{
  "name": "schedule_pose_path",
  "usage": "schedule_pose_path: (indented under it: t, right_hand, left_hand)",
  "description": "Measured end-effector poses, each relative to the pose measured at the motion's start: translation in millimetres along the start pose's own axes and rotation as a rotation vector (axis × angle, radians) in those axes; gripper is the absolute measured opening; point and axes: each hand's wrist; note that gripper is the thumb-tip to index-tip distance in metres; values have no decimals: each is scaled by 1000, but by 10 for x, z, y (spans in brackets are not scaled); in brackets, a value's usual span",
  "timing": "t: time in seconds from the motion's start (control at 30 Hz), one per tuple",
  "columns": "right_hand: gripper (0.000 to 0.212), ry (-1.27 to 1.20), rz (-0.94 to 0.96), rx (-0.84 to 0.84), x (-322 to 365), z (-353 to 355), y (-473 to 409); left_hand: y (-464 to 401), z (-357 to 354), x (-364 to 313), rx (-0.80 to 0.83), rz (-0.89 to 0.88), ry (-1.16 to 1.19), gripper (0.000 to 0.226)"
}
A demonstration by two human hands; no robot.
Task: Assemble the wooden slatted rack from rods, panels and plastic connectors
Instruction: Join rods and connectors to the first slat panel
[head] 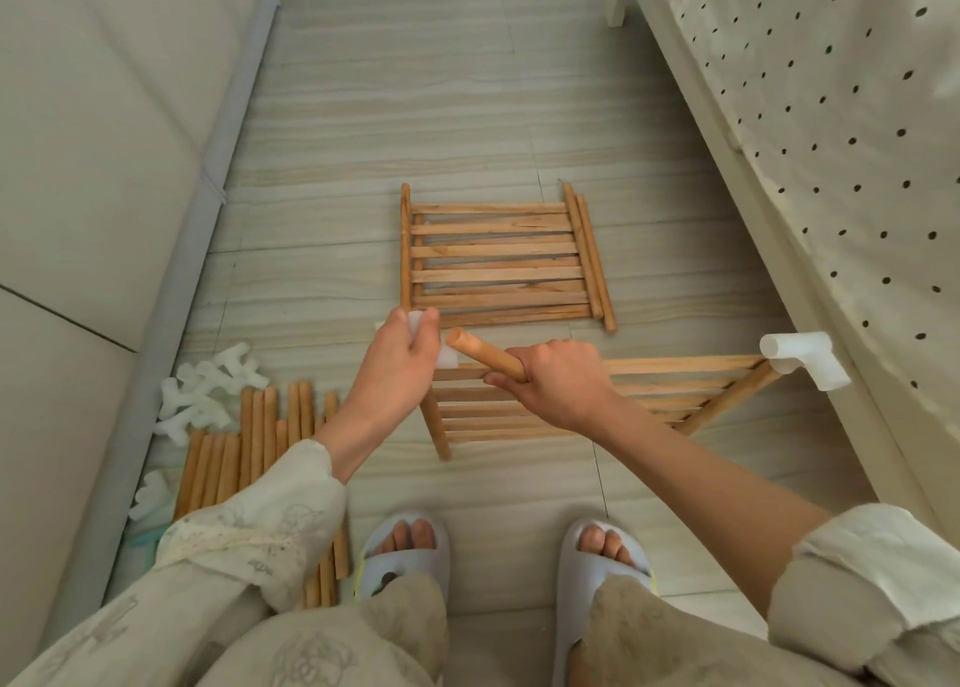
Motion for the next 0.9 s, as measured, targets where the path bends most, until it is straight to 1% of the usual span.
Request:
schedule_pose_path:
  t: [0.13,0.2,0.3,0.4,0.47,0.57,0.6,0.63,0.7,0.77,0.83,0.9]
  right_hand:
    - [38,-11,-9,0,9,12,1]
    - [38,-19,-17,5,17,17,-15]
    - [38,-15,-40,28,20,41,-43]
    - [35,-26,-57,52,12,51,-30]
    - [37,-101,-73,64,26,51,-5]
    - [38,-407,-167,58,-3,108,48]
    - [37,-443,-192,63,-33,143,85]
    - [35,-411,-204,79,-76,170,135]
    - [30,-254,-198,102,-179,185,262]
    - [22,-147,-175,73,-255,169,380]
    - [20,-141,-173,17,-269,153,429]
    - [19,-133,-161,-34,-266,139,427]
  left_hand:
    - [-12,8,31,41,3,35,31]
    - [-10,-18,1,-2,37,31,35]
    - [21,-51,-109,-107,74,-71,39]
    - [108,-38,-165,-146,42,-167,47]
    - [177,-14,-178,-128,41,-212,51]
    - [238,15,-172,-103,60,-269,53]
    - [248,23,-169,-96,61,-291,53]
    - [250,29,-155,-92,55,-311,53]
    - [255,17,-141,-81,46,-339,55]
    - [285,-29,-176,-71,22,-378,60]
    - [332,-76,-239,-64,1,-449,69]
    - [356,-103,-274,-68,4,-512,71]
Point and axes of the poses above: each hand's wrist, its own y-axis away from the middle knuckle, its own z-axis out of the back of the hand, x = y × z, and after that the axes turned 5 degrees about -x, right-handed
